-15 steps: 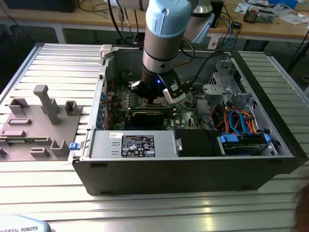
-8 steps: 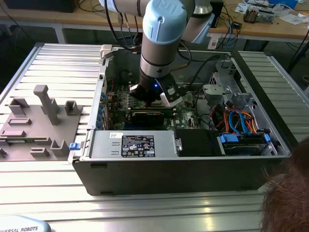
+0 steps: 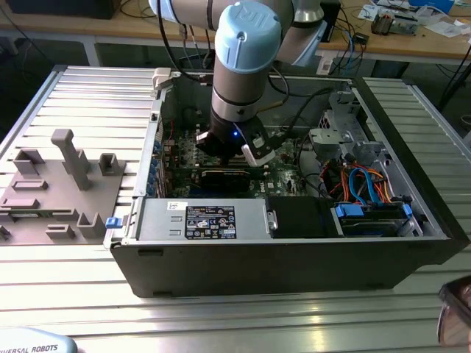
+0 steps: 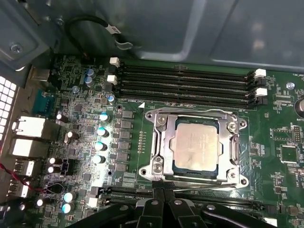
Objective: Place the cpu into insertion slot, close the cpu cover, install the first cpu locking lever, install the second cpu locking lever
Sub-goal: 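Install the second cpu locking lever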
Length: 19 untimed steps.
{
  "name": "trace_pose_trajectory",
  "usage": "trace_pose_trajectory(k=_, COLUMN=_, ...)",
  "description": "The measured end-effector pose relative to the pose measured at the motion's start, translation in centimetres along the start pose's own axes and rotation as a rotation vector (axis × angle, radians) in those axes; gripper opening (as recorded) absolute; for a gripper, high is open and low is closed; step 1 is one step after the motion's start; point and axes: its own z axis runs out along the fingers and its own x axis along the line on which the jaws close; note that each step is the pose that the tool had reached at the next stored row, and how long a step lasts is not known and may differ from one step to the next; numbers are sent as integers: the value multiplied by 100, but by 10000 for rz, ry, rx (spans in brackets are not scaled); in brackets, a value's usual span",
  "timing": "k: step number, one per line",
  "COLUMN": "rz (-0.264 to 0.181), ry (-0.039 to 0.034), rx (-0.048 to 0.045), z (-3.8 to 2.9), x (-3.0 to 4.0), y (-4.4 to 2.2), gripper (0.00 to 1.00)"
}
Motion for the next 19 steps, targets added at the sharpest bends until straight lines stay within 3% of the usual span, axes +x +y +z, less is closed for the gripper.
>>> trace_pose_trajectory(k=7, rz=0, ry=0, rx=1, z=64, x=86, y=9, gripper=11)
trace_pose_trajectory(k=19, rz=-1, ry=0, rx=-2, z=79, x=127, y=17, gripper=11)
